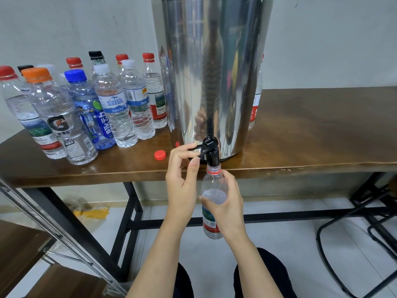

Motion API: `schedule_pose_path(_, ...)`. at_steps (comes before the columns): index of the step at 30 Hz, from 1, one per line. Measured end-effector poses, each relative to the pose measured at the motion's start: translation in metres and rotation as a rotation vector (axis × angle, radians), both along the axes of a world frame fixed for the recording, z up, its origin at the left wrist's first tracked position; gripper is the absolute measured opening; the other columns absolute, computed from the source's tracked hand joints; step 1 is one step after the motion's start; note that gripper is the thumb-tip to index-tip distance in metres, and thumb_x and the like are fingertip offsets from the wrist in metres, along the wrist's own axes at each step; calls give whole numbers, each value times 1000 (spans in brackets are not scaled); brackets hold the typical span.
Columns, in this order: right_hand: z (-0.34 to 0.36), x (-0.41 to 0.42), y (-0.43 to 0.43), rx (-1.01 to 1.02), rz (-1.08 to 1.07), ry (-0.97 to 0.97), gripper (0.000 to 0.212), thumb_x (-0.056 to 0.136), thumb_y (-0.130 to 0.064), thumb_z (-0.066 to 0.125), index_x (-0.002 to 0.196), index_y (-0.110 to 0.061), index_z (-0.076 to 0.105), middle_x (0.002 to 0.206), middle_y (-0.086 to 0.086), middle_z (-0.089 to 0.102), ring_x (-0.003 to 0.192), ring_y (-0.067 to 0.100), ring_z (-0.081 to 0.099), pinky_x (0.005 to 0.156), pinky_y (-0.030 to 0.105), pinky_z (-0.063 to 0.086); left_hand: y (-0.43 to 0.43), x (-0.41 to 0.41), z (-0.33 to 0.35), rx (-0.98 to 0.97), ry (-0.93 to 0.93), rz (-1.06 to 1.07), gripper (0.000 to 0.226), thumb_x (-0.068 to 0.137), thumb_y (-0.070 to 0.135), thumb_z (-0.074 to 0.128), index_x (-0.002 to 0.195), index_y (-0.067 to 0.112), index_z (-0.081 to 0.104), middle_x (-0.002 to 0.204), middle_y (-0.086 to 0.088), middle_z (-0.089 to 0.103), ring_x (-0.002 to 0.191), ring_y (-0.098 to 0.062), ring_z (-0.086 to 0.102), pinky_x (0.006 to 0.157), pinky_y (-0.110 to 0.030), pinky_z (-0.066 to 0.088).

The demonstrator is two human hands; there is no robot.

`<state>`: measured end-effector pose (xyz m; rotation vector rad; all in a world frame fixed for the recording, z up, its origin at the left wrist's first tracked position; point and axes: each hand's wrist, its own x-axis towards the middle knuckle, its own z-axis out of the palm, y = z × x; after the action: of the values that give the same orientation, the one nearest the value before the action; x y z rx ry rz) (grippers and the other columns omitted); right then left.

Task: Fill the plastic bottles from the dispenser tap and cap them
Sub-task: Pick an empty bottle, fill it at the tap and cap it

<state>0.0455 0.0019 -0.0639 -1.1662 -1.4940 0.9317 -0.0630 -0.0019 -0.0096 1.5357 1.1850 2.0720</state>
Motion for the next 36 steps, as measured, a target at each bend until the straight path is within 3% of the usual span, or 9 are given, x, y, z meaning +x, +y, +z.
schedule_pose_path(15, 0, 1, 0, 4, -3, -2, 80, 73, -20, 86, 121, -61, 36, 129, -28, 45, 119, -19, 37, 107, 30, 38, -1, 0, 0, -12, 1, -6, 8, 97, 23, 54, 100, 24, 61, 120, 12, 61, 122, -22, 55, 103, -56, 43)
schedule_pose_path(22, 1, 1, 0, -3, -3, -3, 80, 73, -20, 86, 124, -58, 37, 131, -23, 46, 123, -7, 41, 109, 35, 39, -1, 0, 0, -4, 1, -8, 8, 97, 21, 54, 100, 25, 61, 121, 11, 61, 122, -25, 55, 103, -55, 43)
schedule_pose_path(32, 2, 1, 0, 2, 5, 3, 79, 73, -19, 86, 120, -61, 37, 129, -26, 45, 119, -20, 37, 106, 28, 37, -1, -1, 0, -1, -9, -19, 8, 97, 23, 54, 99, 26, 61, 121, 13, 61, 120, -25, 56, 104, -55, 43)
schedule_pose_path(36, 2, 1, -1, 1, 1, 14, 79, 72, -19, 86, 122, -58, 39, 131, -23, 47, 122, -12, 40, 108, 33, 40, 0, -1, 0, 0, 0, -22, 8, 97, 22, 54, 100, 22, 61, 121, 14, 61, 121, -22, 56, 104, -52, 44)
